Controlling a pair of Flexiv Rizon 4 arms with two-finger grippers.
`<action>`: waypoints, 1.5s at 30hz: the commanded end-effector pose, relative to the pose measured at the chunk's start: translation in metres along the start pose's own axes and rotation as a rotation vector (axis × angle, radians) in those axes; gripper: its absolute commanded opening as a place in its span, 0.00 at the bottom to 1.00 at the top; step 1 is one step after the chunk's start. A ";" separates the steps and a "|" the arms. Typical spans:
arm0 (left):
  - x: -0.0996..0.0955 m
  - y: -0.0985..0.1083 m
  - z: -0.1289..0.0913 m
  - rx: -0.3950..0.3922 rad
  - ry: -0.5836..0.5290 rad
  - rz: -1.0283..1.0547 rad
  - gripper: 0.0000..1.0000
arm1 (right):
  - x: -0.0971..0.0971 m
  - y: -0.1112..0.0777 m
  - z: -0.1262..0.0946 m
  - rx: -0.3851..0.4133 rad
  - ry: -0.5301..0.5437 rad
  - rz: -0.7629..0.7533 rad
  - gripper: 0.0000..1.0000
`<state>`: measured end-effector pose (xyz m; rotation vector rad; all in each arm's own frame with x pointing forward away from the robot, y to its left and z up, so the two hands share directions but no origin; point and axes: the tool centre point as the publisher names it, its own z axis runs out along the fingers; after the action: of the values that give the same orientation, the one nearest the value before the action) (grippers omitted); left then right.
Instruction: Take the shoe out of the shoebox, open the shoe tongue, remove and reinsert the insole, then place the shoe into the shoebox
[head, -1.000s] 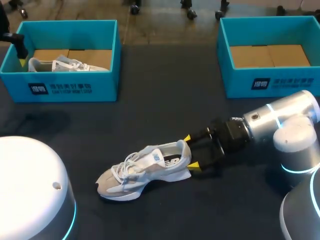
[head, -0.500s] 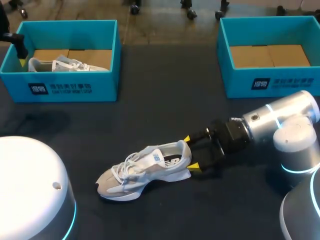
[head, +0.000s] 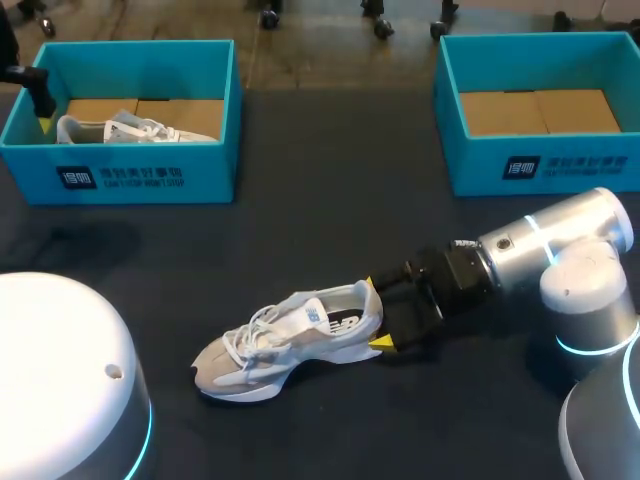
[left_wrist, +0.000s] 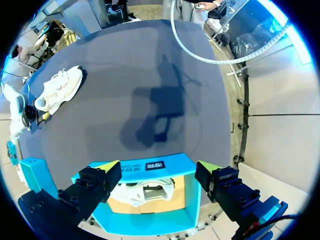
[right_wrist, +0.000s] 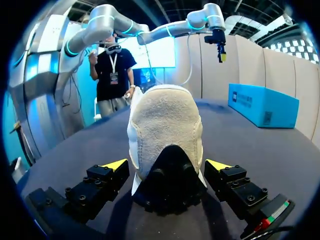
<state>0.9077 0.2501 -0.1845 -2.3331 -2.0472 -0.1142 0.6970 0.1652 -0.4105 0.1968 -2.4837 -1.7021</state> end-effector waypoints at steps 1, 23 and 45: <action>0.000 -0.001 0.000 -0.003 0.002 0.001 1.00 | -0.001 0.000 0.003 0.008 0.003 -0.007 1.00; 0.000 -0.001 0.000 -0.003 0.002 0.001 1.00 | -0.009 -0.003 0.021 -0.035 0.056 -0.041 1.00; 0.000 -0.001 0.000 -0.003 0.002 0.001 1.00 | -0.007 0.004 0.040 -0.052 0.121 -0.036 1.00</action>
<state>0.9077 0.2501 -0.1845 -2.3331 -2.0473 -0.1141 0.6959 0.2006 -0.4204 0.3167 -2.3695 -1.7051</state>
